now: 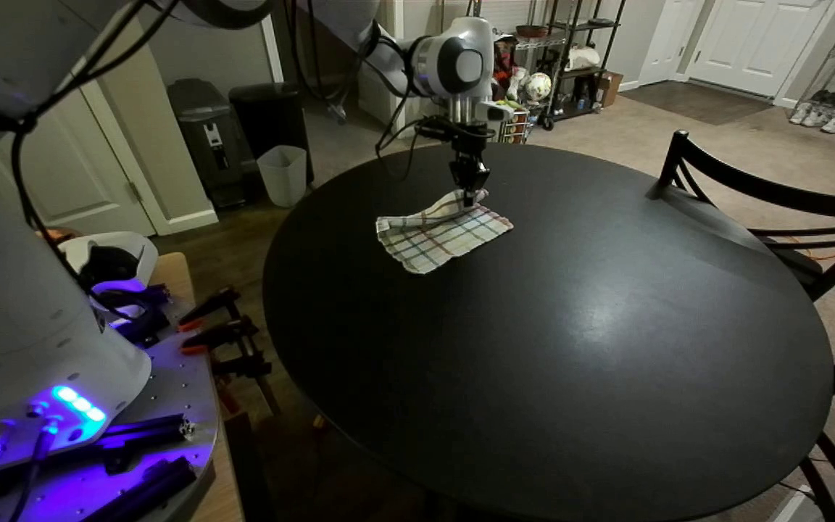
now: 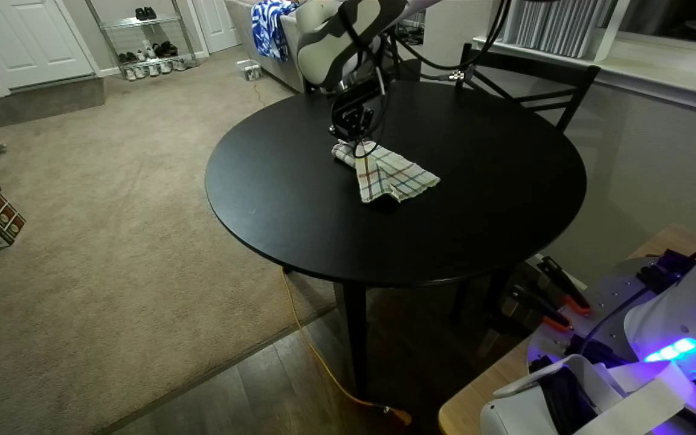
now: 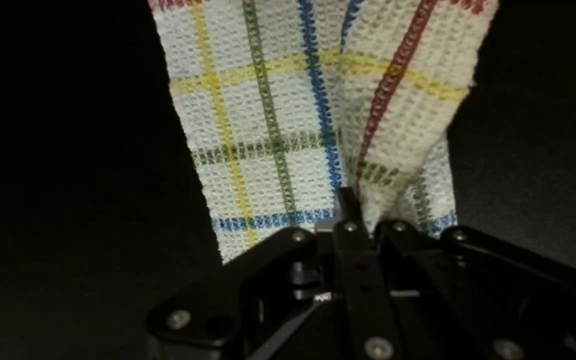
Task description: Fold the towel on the table
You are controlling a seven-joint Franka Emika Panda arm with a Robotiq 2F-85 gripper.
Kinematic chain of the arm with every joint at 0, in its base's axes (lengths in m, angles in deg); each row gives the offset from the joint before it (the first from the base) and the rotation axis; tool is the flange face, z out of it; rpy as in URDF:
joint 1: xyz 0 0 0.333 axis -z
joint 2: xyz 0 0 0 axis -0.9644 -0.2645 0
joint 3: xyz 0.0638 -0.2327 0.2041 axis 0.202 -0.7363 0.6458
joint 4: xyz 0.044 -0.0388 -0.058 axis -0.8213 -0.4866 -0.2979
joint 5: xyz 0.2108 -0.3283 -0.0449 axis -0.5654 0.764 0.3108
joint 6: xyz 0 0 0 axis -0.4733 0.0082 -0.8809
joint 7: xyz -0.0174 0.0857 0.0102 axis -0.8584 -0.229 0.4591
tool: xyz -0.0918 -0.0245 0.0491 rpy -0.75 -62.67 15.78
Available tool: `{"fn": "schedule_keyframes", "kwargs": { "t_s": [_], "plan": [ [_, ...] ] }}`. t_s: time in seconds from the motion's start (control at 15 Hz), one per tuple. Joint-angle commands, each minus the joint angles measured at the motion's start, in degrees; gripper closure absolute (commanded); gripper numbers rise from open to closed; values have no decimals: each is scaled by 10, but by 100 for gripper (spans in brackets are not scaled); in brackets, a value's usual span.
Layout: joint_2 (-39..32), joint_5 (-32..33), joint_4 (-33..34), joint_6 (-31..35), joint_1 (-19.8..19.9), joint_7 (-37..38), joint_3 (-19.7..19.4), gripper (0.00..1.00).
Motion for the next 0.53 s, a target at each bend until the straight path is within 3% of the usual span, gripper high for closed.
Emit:
{"fn": "schedule_keyframes", "kwargs": {
  "t_s": [0.0, 0.47],
  "plan": [
    [-6, 7, 3, 11, -10, 16, -13, 99],
    [-14, 41, -6, 69, -33, 25, -41, 99]
  ]
}}
